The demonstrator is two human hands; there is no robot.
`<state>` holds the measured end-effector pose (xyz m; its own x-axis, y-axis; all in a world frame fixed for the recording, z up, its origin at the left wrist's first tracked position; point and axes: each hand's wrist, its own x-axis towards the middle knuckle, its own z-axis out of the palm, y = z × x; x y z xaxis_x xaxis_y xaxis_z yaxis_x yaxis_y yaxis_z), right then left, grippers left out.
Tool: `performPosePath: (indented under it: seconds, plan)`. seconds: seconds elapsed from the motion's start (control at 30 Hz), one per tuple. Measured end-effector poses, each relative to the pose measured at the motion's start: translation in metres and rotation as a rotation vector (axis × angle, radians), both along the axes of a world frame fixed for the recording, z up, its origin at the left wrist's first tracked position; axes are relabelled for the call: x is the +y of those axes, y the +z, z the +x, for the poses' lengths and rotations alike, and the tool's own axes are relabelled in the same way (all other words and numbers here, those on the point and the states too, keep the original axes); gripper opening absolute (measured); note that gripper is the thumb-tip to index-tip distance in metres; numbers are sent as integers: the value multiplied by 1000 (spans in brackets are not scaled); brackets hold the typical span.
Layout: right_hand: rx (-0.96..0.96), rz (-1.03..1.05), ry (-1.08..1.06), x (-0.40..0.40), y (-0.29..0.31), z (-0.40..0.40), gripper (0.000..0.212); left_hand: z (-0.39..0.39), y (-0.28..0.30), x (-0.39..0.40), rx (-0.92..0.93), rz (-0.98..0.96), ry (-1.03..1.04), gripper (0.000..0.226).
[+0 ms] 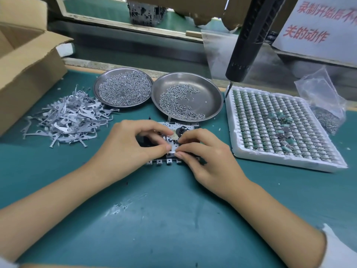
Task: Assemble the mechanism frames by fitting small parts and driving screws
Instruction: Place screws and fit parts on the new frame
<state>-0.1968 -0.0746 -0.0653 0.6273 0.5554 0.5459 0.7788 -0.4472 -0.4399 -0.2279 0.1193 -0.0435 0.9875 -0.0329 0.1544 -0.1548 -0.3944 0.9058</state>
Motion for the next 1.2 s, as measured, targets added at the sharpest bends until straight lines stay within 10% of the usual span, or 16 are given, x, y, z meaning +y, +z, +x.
performPosePath:
  seconds: [0.63,1.2]
  plan:
    - [-87,-90,-34,4,4,-5,13,9,4,2,37,23,-58,33]
    - [232,120,-48,0,5,1,6,7,6,4,76,-25,-83,29]
